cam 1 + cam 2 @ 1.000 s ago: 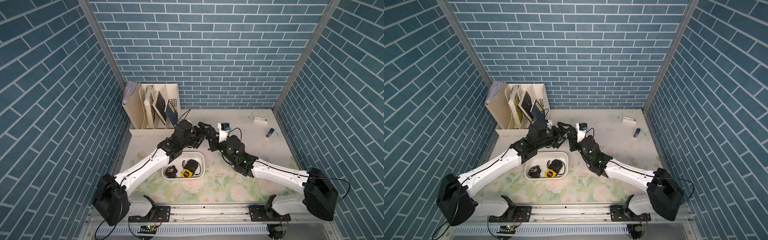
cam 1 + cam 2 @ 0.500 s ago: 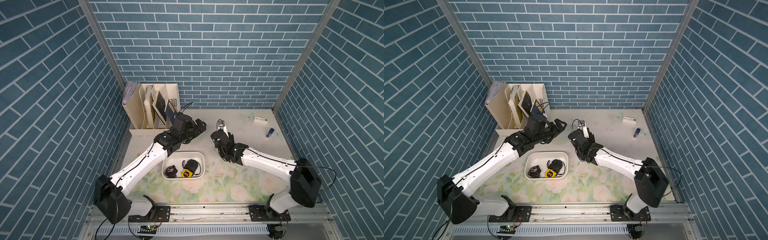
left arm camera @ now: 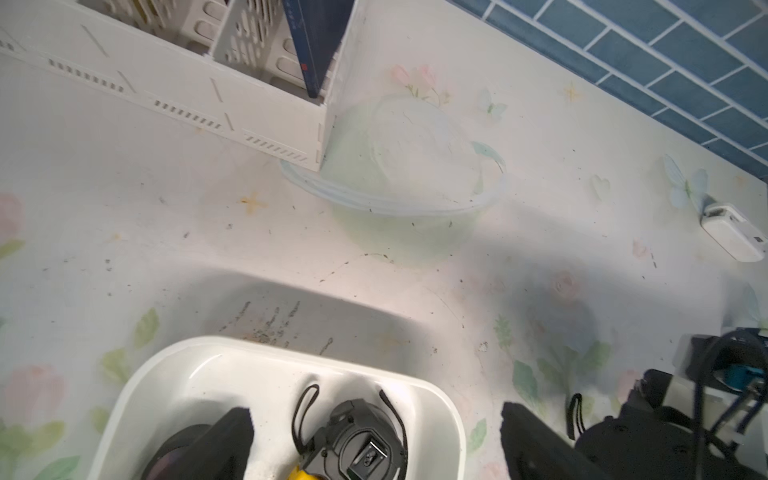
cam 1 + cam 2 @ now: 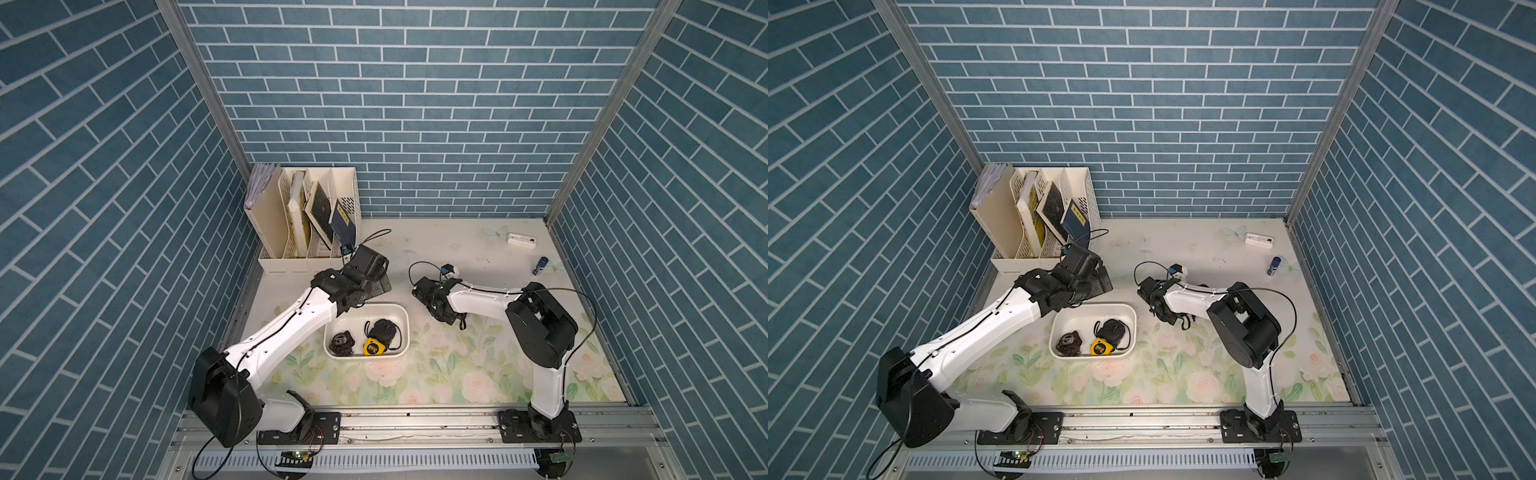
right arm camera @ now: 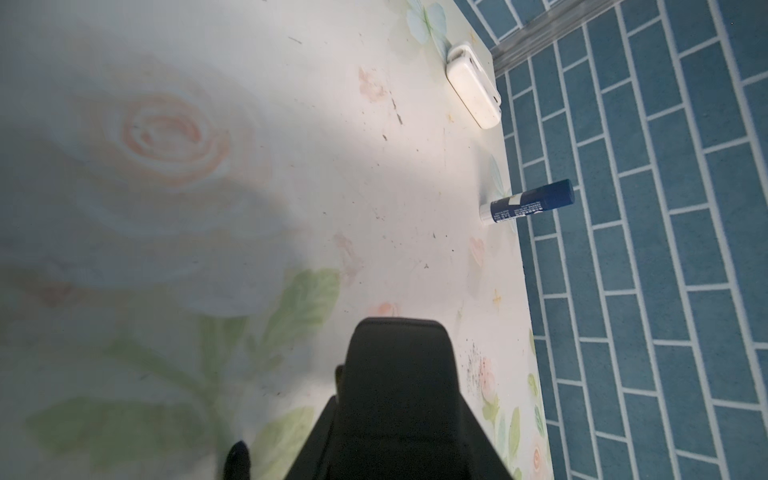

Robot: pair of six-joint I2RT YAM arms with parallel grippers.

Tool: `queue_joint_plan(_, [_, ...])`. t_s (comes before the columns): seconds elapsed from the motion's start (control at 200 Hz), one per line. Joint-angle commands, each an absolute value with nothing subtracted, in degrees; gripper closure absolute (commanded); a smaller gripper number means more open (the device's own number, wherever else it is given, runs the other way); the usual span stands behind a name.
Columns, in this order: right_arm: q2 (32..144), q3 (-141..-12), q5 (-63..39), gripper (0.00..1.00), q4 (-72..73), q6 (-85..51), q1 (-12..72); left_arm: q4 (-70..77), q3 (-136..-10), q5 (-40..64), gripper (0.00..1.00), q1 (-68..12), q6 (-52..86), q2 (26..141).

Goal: Take the tape measure out of the storage box
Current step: Place the tape measure at the center of the board.

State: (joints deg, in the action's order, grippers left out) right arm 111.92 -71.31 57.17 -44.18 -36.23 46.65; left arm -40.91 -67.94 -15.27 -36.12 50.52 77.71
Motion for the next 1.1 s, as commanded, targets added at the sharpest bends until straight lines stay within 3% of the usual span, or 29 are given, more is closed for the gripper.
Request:
queue_joint_plan(0.0, [113.2, -71.9, 56.9, 1.00, -45.2, -38.2, 44.9, -43.4, -67.2, -19.6, 0.02, -35.9, 50.4, 75.9])
queue_joint_plan(0.305, [115.2, -71.9, 49.7, 1.00, -40.7, -34.8, 38.5, -43.1, -65.7, -21.5, 0.02, -35.9, 52.1, 74.4])
queue_joint_plan(0.545, [117.6, -72.7, 45.8, 1.00, -38.7, -32.2, 38.0, -43.7, -66.1, -21.4, 0.04, -35.9, 52.0, 74.5])
queue_joint_plan(0.755, [117.2, -71.7, 42.0, 0.72, -36.9, -30.9, 38.0, -43.4, -65.7, -20.9, 0.05, -35.9, 52.0, 74.3])
queue_joint_plan(1.095, [116.3, -71.7, 42.4, 0.45, -37.2, -31.0, 38.0, -43.4, -66.4, -20.1, 0.04, -35.9, 51.9, 74.9])
